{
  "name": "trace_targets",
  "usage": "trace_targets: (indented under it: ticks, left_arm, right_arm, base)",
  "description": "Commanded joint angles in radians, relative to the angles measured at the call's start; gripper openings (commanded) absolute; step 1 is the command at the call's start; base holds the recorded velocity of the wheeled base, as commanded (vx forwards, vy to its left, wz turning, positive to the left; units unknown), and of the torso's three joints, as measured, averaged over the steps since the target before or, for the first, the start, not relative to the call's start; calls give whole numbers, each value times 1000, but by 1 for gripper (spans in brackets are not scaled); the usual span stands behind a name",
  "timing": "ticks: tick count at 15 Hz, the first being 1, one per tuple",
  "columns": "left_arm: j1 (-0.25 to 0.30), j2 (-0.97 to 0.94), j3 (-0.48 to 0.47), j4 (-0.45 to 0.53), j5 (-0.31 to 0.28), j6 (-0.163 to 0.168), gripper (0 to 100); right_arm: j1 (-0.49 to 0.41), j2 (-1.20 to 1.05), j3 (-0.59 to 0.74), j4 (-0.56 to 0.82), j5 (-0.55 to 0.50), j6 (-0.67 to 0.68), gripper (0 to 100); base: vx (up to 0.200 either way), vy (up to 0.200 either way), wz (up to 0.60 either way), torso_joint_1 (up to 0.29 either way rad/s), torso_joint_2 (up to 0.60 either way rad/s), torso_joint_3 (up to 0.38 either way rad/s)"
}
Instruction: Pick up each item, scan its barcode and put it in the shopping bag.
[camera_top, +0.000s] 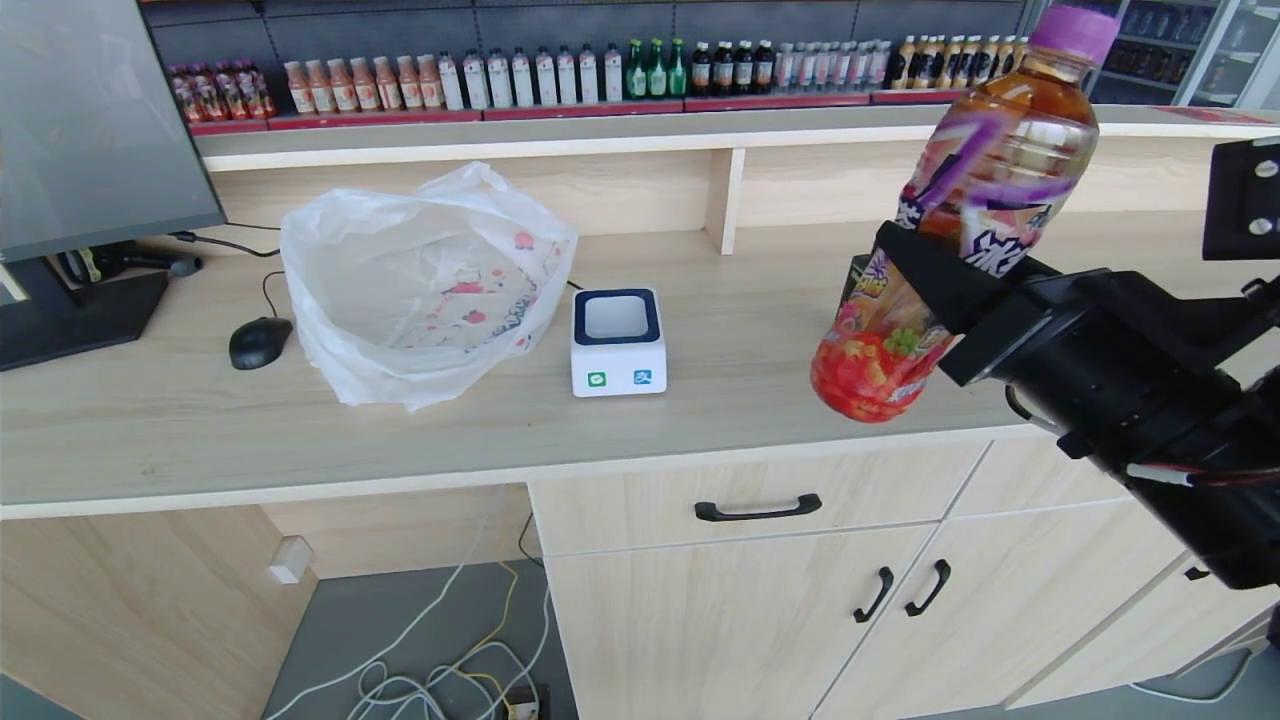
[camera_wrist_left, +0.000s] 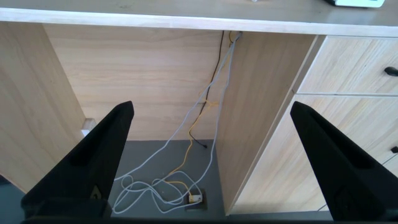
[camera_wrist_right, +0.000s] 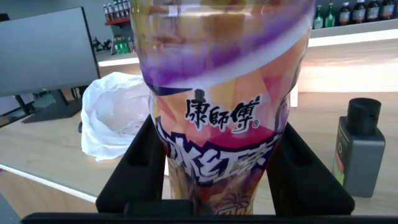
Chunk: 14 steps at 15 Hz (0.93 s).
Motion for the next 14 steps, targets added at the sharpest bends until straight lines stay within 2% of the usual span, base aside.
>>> trace_targets:
  ticks: [1,9,11,14]
  left_arm:
    - [1,0,0,0,0,-1,100]
    - [-1,0,0,0,0,-1,100]
    - [1,0,0,0,0,-1,100]
    - [-1,0,0,0,0,-1,100]
  right_arm:
    - [-22,43,-59,-5,-1,6,0]
    - [-24,77,-54,-11,2,11,0]
    - [-21,77,-54,-13,39,5,0]
    - [-21,66,-31,-13,40,1,0]
  base:
    - [0,0,0,0,0,0]
    - [0,0,0,0,0,0]
    - [0,200,0,5,2,0]
    - [0,200,0,9,2,2]
